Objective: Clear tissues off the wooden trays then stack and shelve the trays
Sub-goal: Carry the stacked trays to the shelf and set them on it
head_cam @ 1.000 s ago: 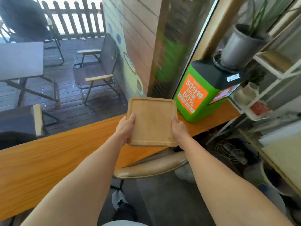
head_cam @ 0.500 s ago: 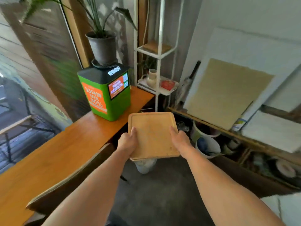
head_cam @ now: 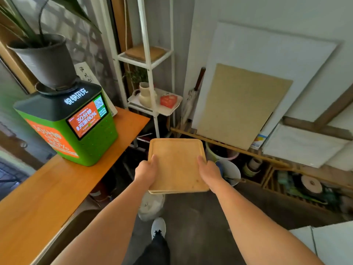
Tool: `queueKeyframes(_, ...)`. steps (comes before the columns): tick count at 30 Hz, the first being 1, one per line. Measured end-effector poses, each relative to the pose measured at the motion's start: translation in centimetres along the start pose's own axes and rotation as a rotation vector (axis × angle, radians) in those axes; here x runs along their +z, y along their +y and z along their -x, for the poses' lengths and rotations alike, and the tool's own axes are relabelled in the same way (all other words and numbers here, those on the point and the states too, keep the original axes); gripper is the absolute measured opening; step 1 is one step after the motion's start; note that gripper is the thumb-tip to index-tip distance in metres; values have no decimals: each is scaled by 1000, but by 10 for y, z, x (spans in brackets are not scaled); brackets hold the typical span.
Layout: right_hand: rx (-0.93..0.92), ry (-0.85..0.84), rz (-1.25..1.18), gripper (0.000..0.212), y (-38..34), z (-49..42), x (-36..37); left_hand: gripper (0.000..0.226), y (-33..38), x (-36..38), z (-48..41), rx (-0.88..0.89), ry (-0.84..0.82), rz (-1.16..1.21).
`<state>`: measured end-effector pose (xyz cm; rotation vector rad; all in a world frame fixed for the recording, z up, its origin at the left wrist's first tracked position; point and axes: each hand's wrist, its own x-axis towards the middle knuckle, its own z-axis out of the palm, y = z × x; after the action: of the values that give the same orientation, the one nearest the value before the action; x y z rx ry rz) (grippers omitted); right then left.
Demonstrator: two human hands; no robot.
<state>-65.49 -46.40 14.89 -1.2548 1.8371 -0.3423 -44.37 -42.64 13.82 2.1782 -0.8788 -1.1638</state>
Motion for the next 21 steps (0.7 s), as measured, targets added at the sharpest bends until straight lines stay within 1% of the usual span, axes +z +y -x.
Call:
queueKeyframes(6, -6, 25, 36, 73, -71, -114, -11, 67, 76, 3, -109, 7, -18, -27)
queueKeyframes(13, 8, 60, -48, 72, -150, -216, -37, 64, 184, -11, -205, 61, -17, -78)
queueKeyframes(15, 5, 60, -38, 72, -171, -247, -51, 70, 215, -9, -230, 82, -14, -92)
queueKeyframes(19, -66, 57, -34, 70, -218, -317, -81, 72, 279, -3, -273, 81, 17, -28)
queueKeyframes(21, -128, 59, -35, 64, -247, -355, -99, 71, 314, 0, -295, 119, 68, 33)
